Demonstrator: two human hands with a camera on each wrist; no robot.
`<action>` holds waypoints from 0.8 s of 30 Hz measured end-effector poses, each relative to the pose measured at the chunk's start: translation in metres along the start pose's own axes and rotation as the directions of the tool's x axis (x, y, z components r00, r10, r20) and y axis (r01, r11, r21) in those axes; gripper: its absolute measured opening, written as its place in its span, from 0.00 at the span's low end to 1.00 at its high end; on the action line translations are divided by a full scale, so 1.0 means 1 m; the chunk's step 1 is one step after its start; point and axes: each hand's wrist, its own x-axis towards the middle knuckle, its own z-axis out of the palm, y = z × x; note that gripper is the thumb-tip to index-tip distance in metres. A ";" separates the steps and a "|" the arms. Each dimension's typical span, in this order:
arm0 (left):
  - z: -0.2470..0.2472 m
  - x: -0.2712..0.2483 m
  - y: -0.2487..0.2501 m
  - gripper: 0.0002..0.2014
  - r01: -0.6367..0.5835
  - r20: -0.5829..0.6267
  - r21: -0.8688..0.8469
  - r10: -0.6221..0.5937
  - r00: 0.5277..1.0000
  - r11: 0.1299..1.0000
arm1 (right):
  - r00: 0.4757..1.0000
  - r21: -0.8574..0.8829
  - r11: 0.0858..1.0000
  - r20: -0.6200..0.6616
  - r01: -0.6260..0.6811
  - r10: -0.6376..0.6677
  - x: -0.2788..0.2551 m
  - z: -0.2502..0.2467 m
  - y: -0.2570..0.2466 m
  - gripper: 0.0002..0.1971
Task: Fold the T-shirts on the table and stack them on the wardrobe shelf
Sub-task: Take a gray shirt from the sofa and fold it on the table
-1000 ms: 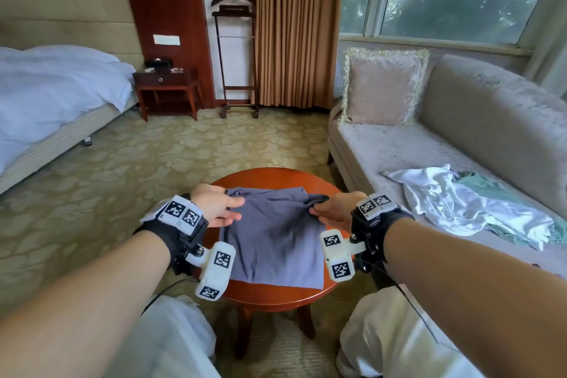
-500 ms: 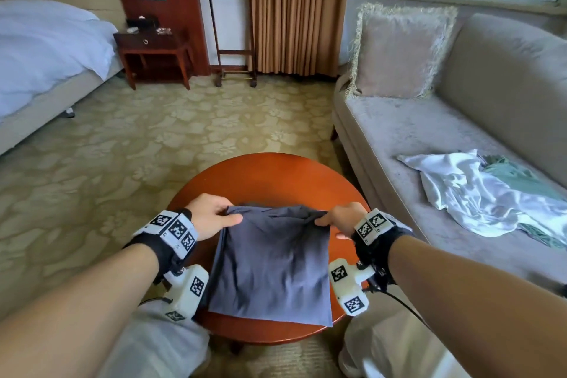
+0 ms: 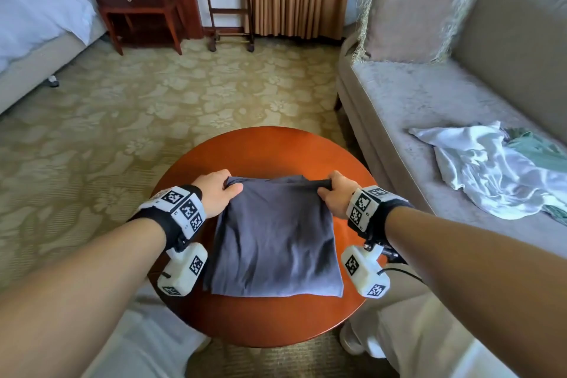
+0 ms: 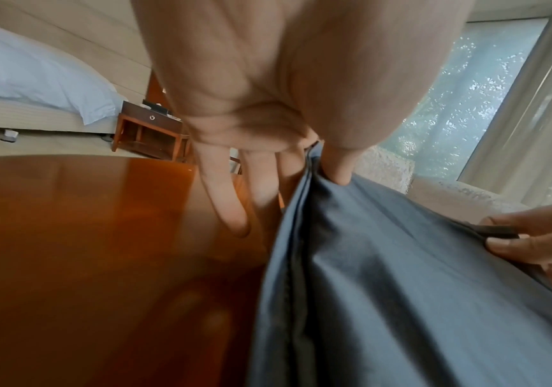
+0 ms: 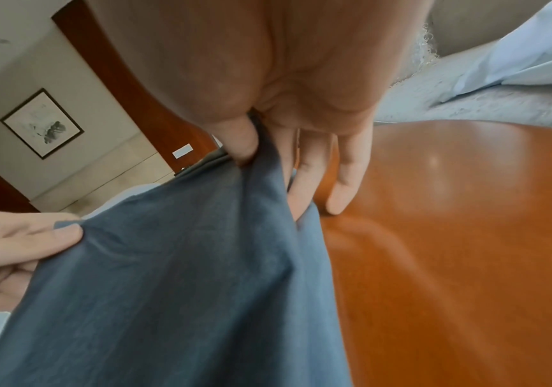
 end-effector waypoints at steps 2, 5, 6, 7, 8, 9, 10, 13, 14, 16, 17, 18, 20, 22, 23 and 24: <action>-0.001 0.007 0.001 0.18 0.022 -0.005 0.050 -0.022 1.000 0.999 | 1.000 -0.010 1.000 -0.001 -0.019 0.019 0.005 0.000 -0.002 0.10; 0.000 0.016 0.003 0.21 0.080 -0.006 0.085 -0.079 0.997 0.993 | 0.998 -0.049 0.997 0.005 -0.057 0.057 0.012 0.002 -0.004 0.14; 0.000 0.018 0.004 0.21 0.089 -0.011 0.094 -0.088 0.996 0.992 | 0.998 -0.075 0.995 0.008 -0.066 0.067 0.013 0.002 -0.005 0.16; 0.000 0.019 0.005 0.22 0.100 -0.014 0.099 -0.099 0.995 0.990 | 0.997 -0.095 0.993 0.006 -0.075 0.076 0.014 0.003 -0.005 0.17; 0.001 0.019 0.006 0.23 0.115 -0.020 0.099 -0.113 0.993 0.988 | 0.996 -0.108 0.991 0.004 -0.084 0.085 0.014 0.003 -0.005 0.17; 0.001 0.019 0.007 0.24 0.133 -0.025 0.089 -0.131 0.991 0.987 | 0.995 -0.116 0.989 0.000 -0.095 0.096 0.014 0.003 -0.005 0.16; 0.002 0.018 0.008 0.24 0.149 -0.034 0.067 -0.147 0.989 0.987 | 0.994 -0.117 0.987 -0.003 -0.113 0.113 0.013 0.002 -0.006 0.15; 0.005 0.011 0.009 0.24 0.194 -0.019 -0.103 -0.197 0.980 0.976 | 0.985 -0.095 0.980 -0.022 -0.173 0.171 0.005 -0.001 -0.009 0.20; 0.006 0.007 0.010 0.24 0.201 -0.008 -0.151 -0.204 0.979 0.968 | 0.982 -0.086 0.978 -0.024 -0.191 0.190 0.002 -0.003 -0.010 0.25; 0.007 -0.007 0.010 0.23 0.239 0.018 -0.201 -0.240 0.971 0.950 | 0.978 -0.075 0.975 -0.018 -0.209 0.208 -0.008 -0.009 -0.013 0.35; 0.007 -0.015 0.009 0.24 0.266 0.041 -0.220 -0.264 0.964 0.938 | 0.975 -0.069 0.973 -0.009 -0.221 0.221 -0.014 -0.011 -0.013 0.40; 0.008 -0.022 0.007 0.26 0.291 0.070 -0.239 -0.282 0.957 0.927 | 0.972 -0.061 0.970 0.009 -0.236 0.237 -0.021 -0.014 -0.014 0.44; 0.011 -0.037 0.002 0.30 0.339 0.141 -0.267 -0.311 0.940 0.902 | 0.966 -0.060 0.966 0.044 -0.250 0.253 -0.033 -0.015 -0.013 0.50; 0.015 -0.049 -0.001 0.32 0.360 0.167 -0.230 -0.328 0.930 0.904 | 0.974 -0.139 0.968 0.063 -0.209 0.219 -0.043 -0.006 -0.010 0.51; 0.017 -0.056 -0.002 0.32 0.364 0.162 -0.188 -0.337 0.927 0.912 | 0.979 -0.191 0.968 0.085 -0.165 0.184 -0.047 0.000 -0.008 0.49; 0.021 -0.062 -0.002 0.31 0.363 0.145 -0.139 -0.343 0.928 0.921 | 0.983 -0.241 0.963 0.111 -0.117 0.147 -0.054 0.007 -0.007 0.44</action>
